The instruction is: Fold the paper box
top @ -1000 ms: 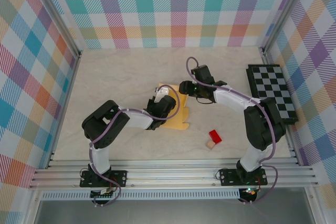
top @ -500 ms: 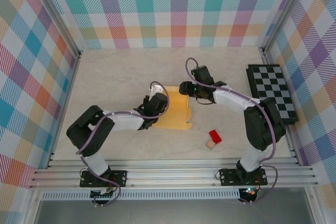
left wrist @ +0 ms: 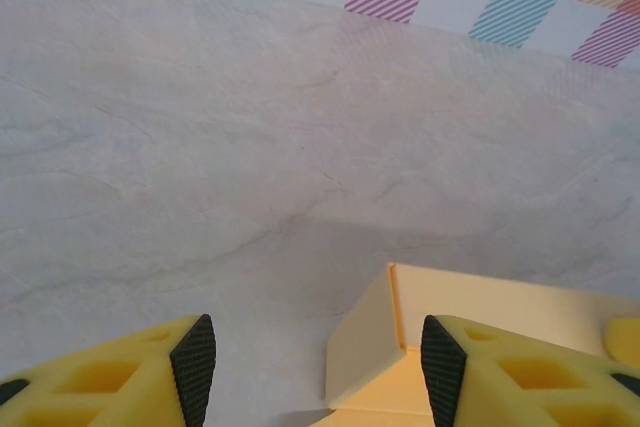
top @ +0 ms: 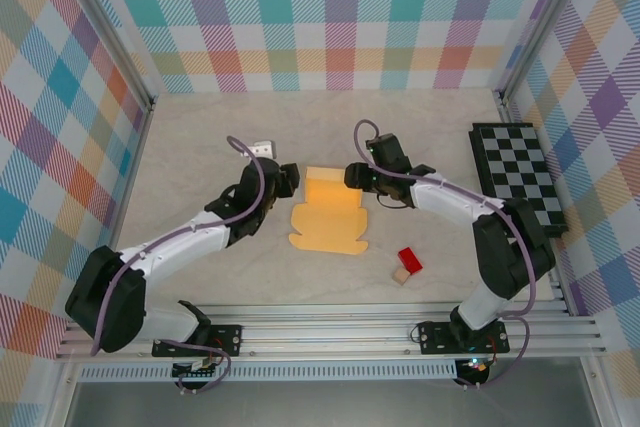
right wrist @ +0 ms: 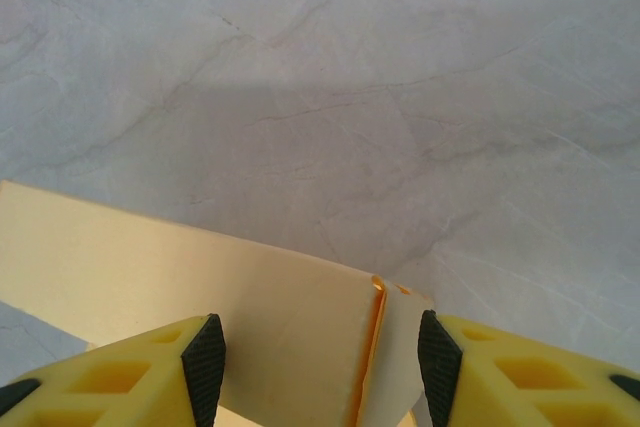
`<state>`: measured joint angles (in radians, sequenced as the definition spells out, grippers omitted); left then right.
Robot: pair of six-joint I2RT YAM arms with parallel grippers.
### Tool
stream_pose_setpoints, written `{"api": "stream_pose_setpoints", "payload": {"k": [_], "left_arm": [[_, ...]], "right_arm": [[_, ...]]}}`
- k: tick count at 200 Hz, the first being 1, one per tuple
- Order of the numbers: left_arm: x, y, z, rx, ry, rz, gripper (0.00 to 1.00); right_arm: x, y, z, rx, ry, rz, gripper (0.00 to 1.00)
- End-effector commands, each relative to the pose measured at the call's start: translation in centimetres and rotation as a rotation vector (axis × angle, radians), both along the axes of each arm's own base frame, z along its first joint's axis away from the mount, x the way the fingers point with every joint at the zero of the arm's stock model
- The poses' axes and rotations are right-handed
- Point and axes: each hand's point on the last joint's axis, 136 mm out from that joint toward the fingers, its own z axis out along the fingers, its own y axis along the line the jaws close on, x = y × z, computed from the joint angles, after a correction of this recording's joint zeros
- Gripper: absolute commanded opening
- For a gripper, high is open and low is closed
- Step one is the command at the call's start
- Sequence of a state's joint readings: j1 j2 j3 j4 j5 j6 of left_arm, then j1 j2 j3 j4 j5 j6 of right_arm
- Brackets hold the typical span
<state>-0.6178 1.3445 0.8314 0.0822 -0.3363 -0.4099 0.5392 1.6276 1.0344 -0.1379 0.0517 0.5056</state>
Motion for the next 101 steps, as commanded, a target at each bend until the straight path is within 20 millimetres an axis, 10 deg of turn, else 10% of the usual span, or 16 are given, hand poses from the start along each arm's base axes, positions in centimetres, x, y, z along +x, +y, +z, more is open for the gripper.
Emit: {"api": "stream_pose_setpoints", "payload": {"k": [1,101], "left_arm": [[-0.1,-3.0,-1.0,-0.121,0.123,-0.089,0.58],[1.3,-5.0,-5.5,-0.131,0.218,-0.113,0.37]], "right_arm": [[-0.6,-0.6,-0.3,-0.043,-0.034,0.006,0.56],[-1.2,-0.7,-0.6,-0.048,-0.040,0.016,0.56]]}}
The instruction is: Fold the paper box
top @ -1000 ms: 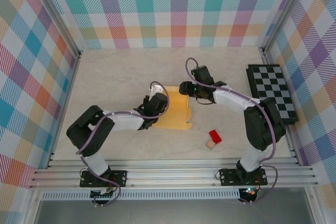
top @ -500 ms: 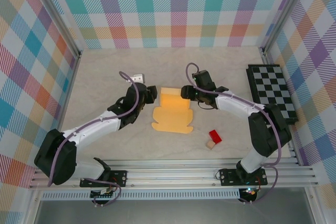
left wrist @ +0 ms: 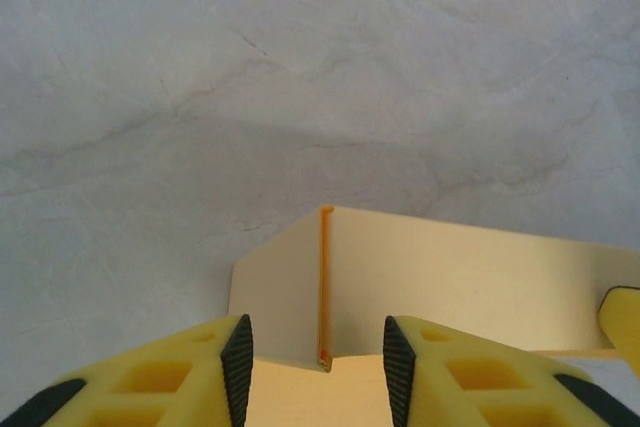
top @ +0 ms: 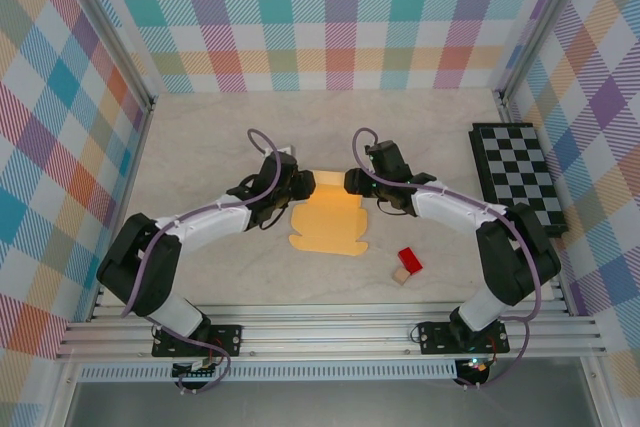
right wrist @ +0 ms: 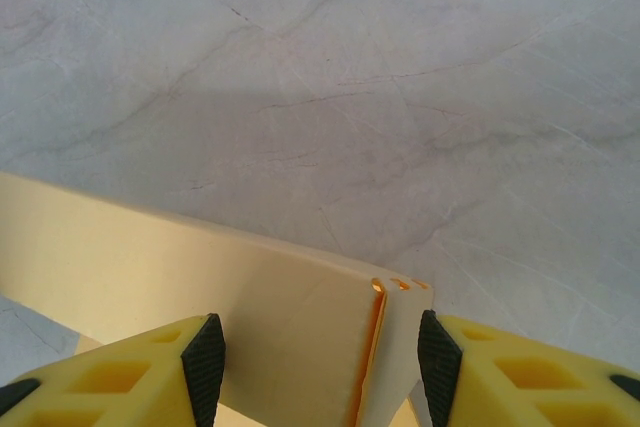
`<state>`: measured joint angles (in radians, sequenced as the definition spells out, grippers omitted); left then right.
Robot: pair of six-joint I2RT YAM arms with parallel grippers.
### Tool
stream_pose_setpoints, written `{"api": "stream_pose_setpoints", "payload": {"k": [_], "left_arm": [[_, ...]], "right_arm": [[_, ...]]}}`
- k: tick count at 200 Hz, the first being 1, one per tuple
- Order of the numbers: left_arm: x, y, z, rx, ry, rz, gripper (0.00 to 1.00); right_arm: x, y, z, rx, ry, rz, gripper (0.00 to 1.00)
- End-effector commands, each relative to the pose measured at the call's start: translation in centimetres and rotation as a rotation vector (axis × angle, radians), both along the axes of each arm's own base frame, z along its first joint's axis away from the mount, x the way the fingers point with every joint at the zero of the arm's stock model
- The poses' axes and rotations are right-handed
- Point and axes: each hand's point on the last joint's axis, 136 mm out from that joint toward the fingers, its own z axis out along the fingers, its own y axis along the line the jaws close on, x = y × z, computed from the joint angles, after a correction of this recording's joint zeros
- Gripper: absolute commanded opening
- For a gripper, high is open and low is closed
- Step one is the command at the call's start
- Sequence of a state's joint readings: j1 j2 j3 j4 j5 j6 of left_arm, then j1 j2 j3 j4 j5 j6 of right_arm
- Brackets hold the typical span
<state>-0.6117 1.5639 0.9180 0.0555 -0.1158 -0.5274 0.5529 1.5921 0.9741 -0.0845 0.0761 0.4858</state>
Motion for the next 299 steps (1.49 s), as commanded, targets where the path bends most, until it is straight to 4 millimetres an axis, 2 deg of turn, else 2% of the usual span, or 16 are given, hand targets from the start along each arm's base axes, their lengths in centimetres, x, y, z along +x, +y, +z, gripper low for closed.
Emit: {"api": "stream_pose_setpoints", "payload": {"k": [1,51,115,143,171,194,215,271,299], "left_arm": [[0.8,-0.4,0.6,-0.029,-0.015,0.003,0.36],[1.7,0.2,-0.2,-0.048,0.012,0.031,0.35],[2.0,-1.4,0.6,-0.121,0.008,-0.020,0.37],[2.3,-1.7,0.3,-0.126,0.016,-0.035,0.36],[2.2,-2.2,-0.7,-0.150,0.052,-0.048,0.30],[2.0,-2.3,-1.4,-0.165,0.077,-0.042,0.17],[1.8,-2.1,-1.9,-0.168,0.088,-0.027,0.09],[1.4,-1.8,-3.8,-0.159,0.132,-0.006,0.01],[1.4,-1.9,-4.3,-0.164,0.144,0.005,0.00]], "right_arm": [[-0.6,-0.5,-0.5,-0.037,0.002,0.005,0.56],[-0.7,-0.2,-0.8,-0.030,0.008,0.021,0.53],[-0.8,0.1,-0.9,-0.019,0.022,0.032,0.46],[-0.7,0.1,-1.0,-0.017,0.028,0.029,0.39],[-0.9,0.3,-1.4,-0.012,0.044,0.034,0.32],[-0.9,0.4,-1.7,-0.007,0.053,0.035,0.27],[-1.1,0.4,-2.2,-0.008,0.061,0.039,0.23],[-1.3,0.0,-3.2,-0.028,0.073,0.028,0.19],[-1.3,-0.1,-3.6,-0.024,0.084,0.016,0.10]]}}
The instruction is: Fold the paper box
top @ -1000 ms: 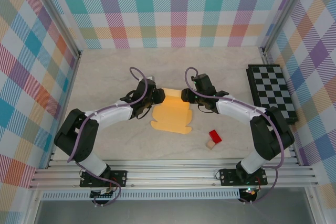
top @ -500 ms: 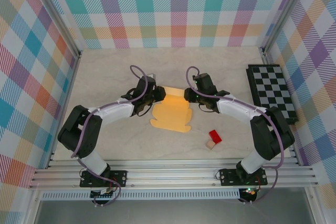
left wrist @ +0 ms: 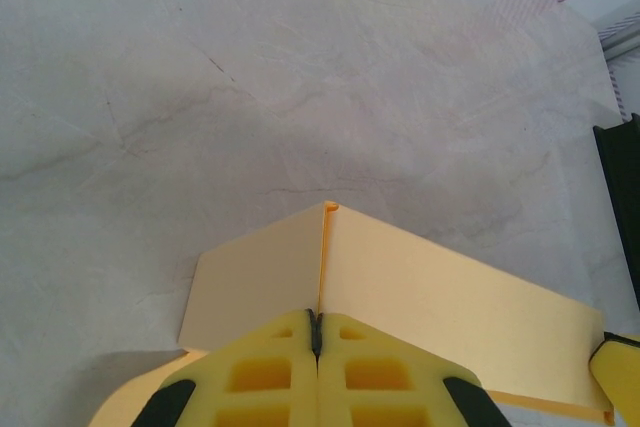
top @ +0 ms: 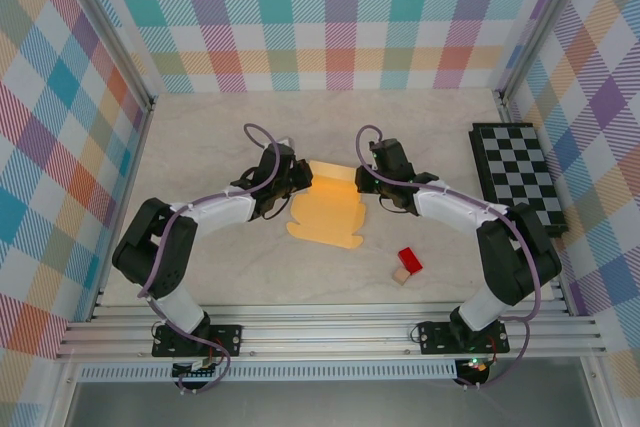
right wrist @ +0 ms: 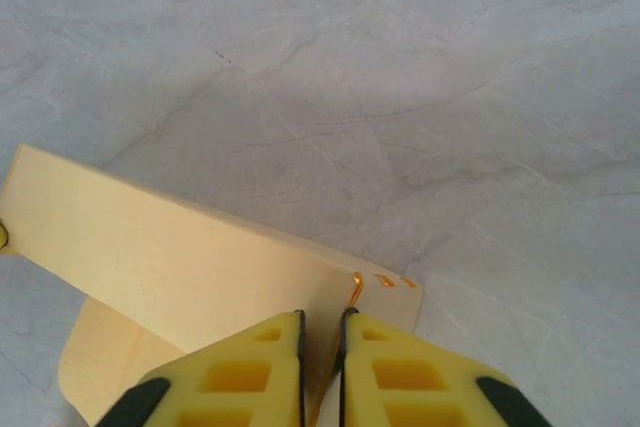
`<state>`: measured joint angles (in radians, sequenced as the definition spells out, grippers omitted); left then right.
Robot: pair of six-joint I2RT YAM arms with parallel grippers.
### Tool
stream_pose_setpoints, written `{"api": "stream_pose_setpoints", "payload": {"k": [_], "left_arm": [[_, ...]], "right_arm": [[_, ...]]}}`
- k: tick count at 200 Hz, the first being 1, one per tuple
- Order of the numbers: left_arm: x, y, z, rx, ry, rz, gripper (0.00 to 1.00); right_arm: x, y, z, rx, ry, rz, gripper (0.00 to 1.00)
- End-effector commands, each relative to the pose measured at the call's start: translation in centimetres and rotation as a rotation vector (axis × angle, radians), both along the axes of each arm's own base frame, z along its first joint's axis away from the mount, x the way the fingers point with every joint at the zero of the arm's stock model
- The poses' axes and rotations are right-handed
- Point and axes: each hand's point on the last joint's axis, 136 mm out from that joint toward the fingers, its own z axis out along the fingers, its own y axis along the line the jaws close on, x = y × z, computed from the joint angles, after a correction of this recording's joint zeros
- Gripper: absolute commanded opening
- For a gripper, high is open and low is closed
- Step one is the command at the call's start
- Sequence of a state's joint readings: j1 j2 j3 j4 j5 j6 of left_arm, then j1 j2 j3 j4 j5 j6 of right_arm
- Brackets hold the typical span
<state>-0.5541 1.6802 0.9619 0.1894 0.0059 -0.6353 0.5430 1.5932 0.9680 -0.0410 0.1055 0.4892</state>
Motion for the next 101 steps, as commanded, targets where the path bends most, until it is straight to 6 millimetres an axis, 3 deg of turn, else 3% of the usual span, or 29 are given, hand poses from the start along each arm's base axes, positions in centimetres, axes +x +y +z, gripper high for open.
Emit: {"api": "stream_pose_setpoints", "payload": {"k": [1,49,101], "left_arm": [[-1.6,-0.6,-3.6,0.004,0.109,-0.030,0.00],[-1.7,-0.3,-4.0,0.029,0.127,-0.019,0.00],[-0.6,0.7,-1.2,0.113,0.089,-0.005,0.06]], "right_arm": [[-2.3,0.4,-4.1,-0.027,0.124,0.048,0.09],[-2.3,0.0,-4.2,-0.039,0.122,0.027,0.08],[-1.4,0.1,-1.9,-0.038,0.091,0.019,0.25]]}}
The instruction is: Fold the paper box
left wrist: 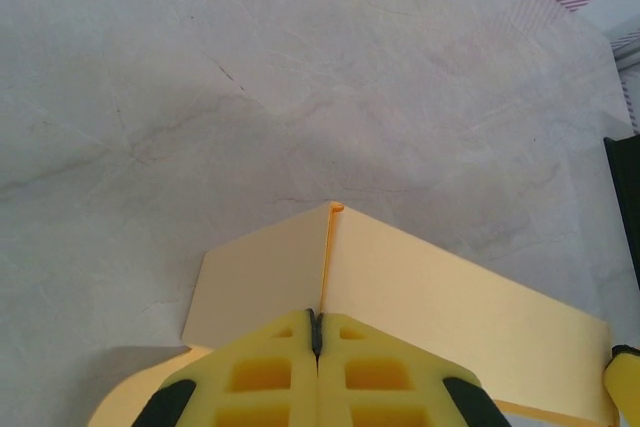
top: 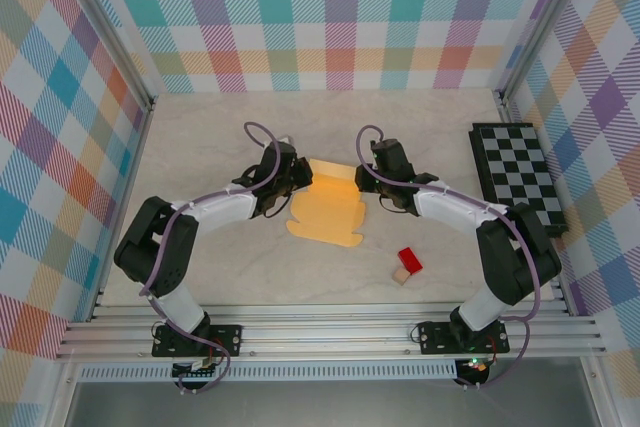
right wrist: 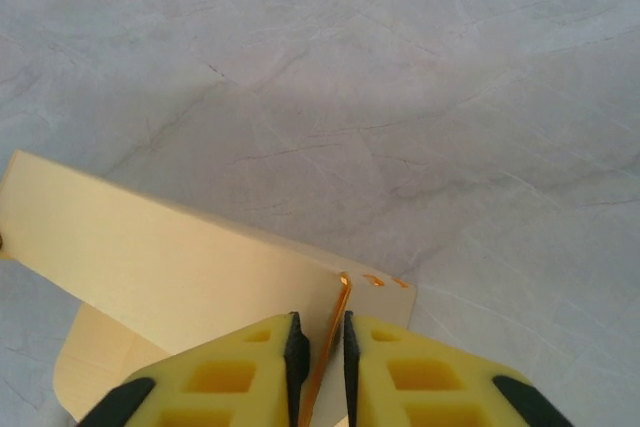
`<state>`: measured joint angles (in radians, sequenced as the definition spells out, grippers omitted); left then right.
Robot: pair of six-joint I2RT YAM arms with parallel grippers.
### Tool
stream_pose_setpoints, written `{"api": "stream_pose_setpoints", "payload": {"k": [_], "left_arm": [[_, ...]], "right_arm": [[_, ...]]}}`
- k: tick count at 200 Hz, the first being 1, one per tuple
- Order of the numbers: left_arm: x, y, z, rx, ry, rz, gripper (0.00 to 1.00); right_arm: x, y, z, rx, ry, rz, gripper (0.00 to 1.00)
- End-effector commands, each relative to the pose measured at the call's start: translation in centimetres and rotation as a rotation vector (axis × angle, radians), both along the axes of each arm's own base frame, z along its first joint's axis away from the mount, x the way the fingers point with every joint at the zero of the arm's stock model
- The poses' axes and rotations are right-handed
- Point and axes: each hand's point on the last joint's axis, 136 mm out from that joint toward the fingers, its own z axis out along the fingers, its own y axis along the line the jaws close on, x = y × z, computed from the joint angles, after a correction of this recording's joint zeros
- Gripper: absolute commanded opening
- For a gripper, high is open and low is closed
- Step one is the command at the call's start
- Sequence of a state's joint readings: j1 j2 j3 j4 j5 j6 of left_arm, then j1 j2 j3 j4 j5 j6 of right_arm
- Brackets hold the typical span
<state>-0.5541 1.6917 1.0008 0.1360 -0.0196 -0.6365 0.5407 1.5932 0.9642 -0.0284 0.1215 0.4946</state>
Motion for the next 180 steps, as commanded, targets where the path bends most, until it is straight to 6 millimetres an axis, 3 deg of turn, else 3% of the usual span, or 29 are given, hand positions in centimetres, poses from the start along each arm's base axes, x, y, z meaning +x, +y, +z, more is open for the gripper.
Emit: {"api": "stream_pose_setpoints", "payload": {"k": [1,50,87,110,150,180], "left_arm": [[-1.0,0.4,-1.2,0.087,0.075,-0.027,0.06],[0.0,1.2,2.8,0.128,0.026,-0.043,0.13],[-0.9,3.7,5.4,0.193,0.019,-0.001,0.15],[-2.7,5.8,4.9,0.247,0.073,0.027,0.18],[-6.2,8.0,4.0,0.252,0.137,0.032,0.18],[-8.4,10.2,2.4,0.297,0.164,0.074,0.17]], "right_arm": [[-1.7,0.4,-1.9,-0.037,0.101,0.036,0.25],[-0.7,-0.1,0.8,-0.053,0.065,0.022,0.30],[-0.5,-0.2,2.6,-0.099,0.029,0.062,0.35],[-0.6,-0.1,3.9,-0.168,-0.005,0.148,0.43],[-2.0,0.7,6.8,-0.352,-0.125,0.410,0.48],[-4.1,1.8,5.2,-0.619,-0.082,0.686,0.55]]}}
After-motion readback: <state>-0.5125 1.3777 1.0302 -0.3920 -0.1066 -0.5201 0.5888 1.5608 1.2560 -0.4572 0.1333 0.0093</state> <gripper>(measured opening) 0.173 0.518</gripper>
